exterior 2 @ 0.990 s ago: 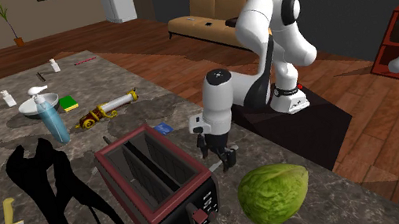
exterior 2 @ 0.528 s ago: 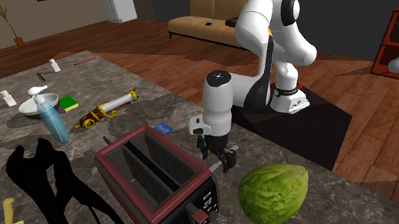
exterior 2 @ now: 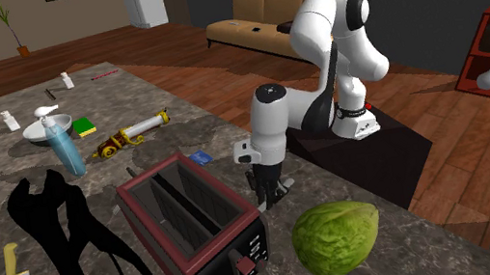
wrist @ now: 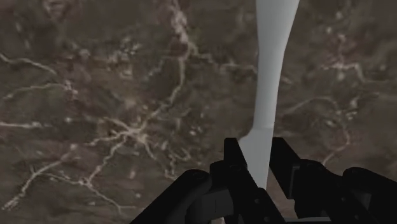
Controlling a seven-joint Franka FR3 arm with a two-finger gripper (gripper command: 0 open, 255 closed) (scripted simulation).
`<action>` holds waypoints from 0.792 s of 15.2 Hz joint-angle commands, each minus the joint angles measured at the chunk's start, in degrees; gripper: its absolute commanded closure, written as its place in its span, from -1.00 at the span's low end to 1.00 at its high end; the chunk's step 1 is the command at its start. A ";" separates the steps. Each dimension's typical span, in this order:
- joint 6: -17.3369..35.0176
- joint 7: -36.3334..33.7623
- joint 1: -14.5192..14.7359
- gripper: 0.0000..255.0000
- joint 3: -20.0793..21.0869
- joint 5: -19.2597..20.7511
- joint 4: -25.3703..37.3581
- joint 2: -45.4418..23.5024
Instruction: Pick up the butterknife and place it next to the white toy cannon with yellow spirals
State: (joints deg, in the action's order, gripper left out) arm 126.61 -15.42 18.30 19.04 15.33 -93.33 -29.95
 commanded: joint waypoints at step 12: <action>-5.88 1.02 -0.35 1.00 0.41 -1.16 3.06 2.10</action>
State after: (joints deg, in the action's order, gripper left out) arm 121.47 -14.58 17.97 19.40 14.30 -90.89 -27.96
